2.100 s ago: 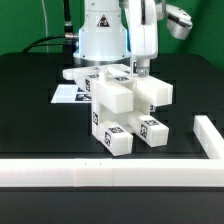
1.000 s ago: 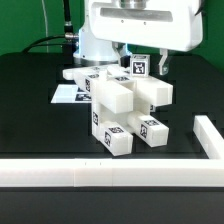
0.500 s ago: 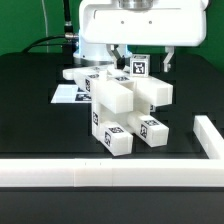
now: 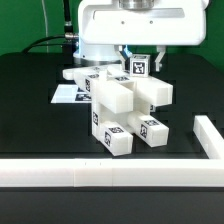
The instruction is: Assemble chair
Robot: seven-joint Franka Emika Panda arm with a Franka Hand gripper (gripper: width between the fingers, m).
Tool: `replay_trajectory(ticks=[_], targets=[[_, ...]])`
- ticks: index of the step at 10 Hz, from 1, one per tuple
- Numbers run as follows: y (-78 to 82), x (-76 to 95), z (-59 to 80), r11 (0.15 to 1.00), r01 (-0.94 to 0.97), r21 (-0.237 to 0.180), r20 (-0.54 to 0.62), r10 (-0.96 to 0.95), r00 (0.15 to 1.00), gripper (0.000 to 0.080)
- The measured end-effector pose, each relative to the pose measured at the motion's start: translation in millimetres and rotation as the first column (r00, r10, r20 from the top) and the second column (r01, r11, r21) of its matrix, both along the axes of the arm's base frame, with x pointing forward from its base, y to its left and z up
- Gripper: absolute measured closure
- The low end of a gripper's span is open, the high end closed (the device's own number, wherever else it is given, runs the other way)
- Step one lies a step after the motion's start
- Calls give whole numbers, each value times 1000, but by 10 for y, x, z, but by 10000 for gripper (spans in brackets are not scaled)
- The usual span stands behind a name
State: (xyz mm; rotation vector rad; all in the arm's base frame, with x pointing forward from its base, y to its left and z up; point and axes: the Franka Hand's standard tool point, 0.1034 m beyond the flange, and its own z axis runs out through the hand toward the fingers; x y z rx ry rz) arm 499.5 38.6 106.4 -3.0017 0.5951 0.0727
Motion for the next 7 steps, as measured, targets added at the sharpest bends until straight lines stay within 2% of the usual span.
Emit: replay_trajectory(ticks=[4, 7], targets=[[3, 0, 0, 999, 53, 0, -4, -53, 999, 531], [8, 0, 0, 969, 247, -8, -21, -247, 969, 531]])
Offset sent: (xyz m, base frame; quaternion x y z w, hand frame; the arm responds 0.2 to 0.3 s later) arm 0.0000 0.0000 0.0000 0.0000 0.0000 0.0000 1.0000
